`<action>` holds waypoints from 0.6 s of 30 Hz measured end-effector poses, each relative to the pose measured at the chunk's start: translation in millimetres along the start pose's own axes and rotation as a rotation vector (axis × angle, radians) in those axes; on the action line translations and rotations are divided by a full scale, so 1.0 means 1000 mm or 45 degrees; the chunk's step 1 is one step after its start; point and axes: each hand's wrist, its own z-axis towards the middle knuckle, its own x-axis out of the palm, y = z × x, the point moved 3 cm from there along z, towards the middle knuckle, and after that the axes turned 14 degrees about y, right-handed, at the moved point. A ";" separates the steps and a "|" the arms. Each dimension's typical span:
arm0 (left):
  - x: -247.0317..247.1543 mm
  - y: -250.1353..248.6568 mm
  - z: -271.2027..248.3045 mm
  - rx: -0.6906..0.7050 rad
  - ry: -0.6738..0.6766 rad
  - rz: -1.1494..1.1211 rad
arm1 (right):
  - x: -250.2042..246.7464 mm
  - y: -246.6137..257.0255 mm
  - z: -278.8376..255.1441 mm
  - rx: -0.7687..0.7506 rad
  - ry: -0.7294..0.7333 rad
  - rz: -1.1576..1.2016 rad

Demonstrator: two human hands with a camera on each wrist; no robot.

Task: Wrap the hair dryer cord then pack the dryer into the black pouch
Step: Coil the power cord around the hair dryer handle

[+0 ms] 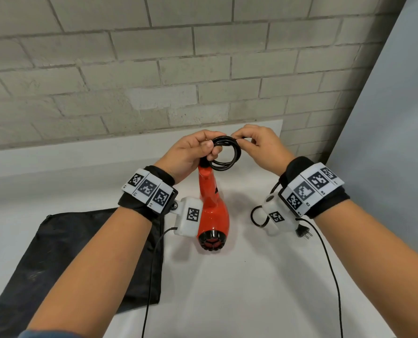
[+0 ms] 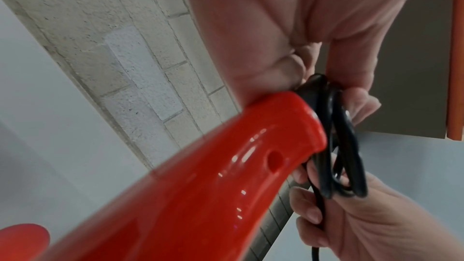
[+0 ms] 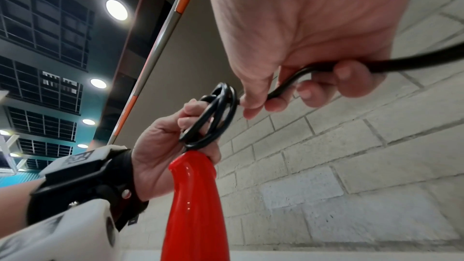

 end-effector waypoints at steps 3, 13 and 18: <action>-0.001 0.002 0.000 -0.013 -0.012 0.068 | 0.000 0.003 0.001 0.010 -0.084 -0.029; 0.000 -0.002 -0.004 0.028 -0.026 0.099 | -0.003 0.015 0.001 0.069 -0.108 -0.183; 0.008 -0.007 0.000 0.048 0.006 0.126 | -0.013 0.041 0.001 0.066 -0.127 -0.319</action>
